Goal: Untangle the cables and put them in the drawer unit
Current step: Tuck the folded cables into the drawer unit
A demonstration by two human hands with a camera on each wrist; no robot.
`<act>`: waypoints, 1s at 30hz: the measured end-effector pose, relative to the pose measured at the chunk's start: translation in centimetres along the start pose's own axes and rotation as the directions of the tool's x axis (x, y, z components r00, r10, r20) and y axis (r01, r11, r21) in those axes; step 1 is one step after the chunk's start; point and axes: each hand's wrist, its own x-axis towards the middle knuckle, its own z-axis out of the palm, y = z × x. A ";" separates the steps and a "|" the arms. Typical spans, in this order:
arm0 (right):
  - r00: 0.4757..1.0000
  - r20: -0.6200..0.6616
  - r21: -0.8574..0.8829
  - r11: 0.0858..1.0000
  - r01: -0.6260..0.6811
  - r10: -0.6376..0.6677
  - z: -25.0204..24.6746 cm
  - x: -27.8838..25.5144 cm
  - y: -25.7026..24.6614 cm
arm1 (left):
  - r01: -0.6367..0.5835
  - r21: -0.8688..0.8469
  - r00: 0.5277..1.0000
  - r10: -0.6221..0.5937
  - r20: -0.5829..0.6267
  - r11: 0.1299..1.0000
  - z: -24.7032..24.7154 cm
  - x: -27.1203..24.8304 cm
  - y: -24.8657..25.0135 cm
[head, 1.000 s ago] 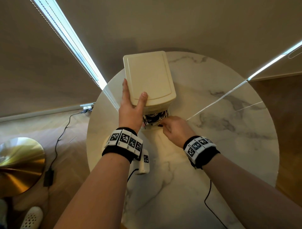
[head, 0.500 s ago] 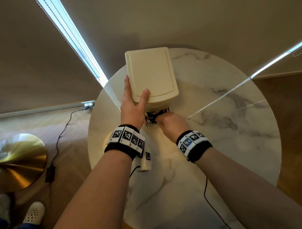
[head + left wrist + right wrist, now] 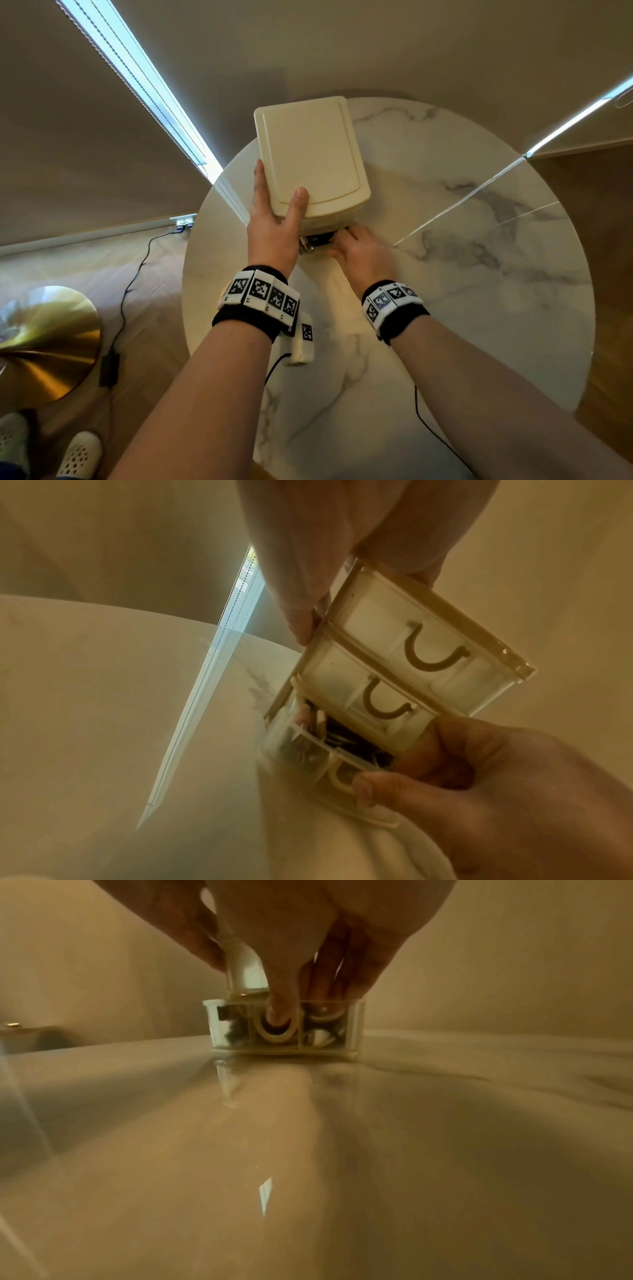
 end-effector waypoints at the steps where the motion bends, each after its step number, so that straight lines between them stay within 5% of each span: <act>1: 0.999 -0.021 -0.012 0.999 -0.045 0.045 -0.1 0.4 0.0 | 0.001 0.000 1.000 -0.001 0.004 1.000 -0.1 0.0 0.0; 4: 0.959 0.006 0.086 0.955 -0.283 0.283 -0.4 0.6 -0.1 | 0.005 0.006 1.000 -0.005 0.015 1.000 -0.2 0.2 0.0; 7: 0.772 0.219 0.275 0.722 -0.635 0.596 -0.4 -0.9 -0.3 | -0.004 0.007 1.000 0.004 0.013 1.000 -0.2 0.1 0.1; 8: 0.730 0.291 0.315 0.658 -0.683 0.618 -0.3 -1.2 -0.5 | -0.003 0.003 1.000 0.003 0.009 1.000 -0.1 0.1 0.1; 10: 0.727 0.414 0.472 0.554 -0.686 0.547 -0.1 -1.4 -1.1 | -0.003 -0.012 1.000 0.003 0.006 1.000 0.0 0.2 -0.1; 12: 0.759 0.455 0.618 0.449 -0.646 0.466 0.1 -0.9 -2.1 | -0.006 -0.016 1.000 0.007 0.004 1.000 0.1 0.2 -0.2; 16: 0.707 0.511 0.741 0.166 -0.651 0.490 1.1 -0.4 -2.9 | -0.010 0.003 1.000 0.010 0.003 1.000 0.0 0.3 -0.3; 22: 0.679 0.570 0.748 0.048 -0.661 0.463 0.6 0.5 -2.6 | -0.012 0.024 1.000 0.012 0.009 1.000 -0.1 0.3 -0.4; 27: 0.666 0.581 0.743 0.030 -0.669 0.468 1.5 2.4 -2.9 | -0.019 0.040 1.000 0.019 0.011 0.999 -0.2 0.4 -0.5; 30: 0.697 0.562 0.742 0.102 -0.663 0.446 1.7 1.7 -2.7 | -0.018 0.029 1.000 0.018 0.006 0.999 -0.1 0.3 -0.5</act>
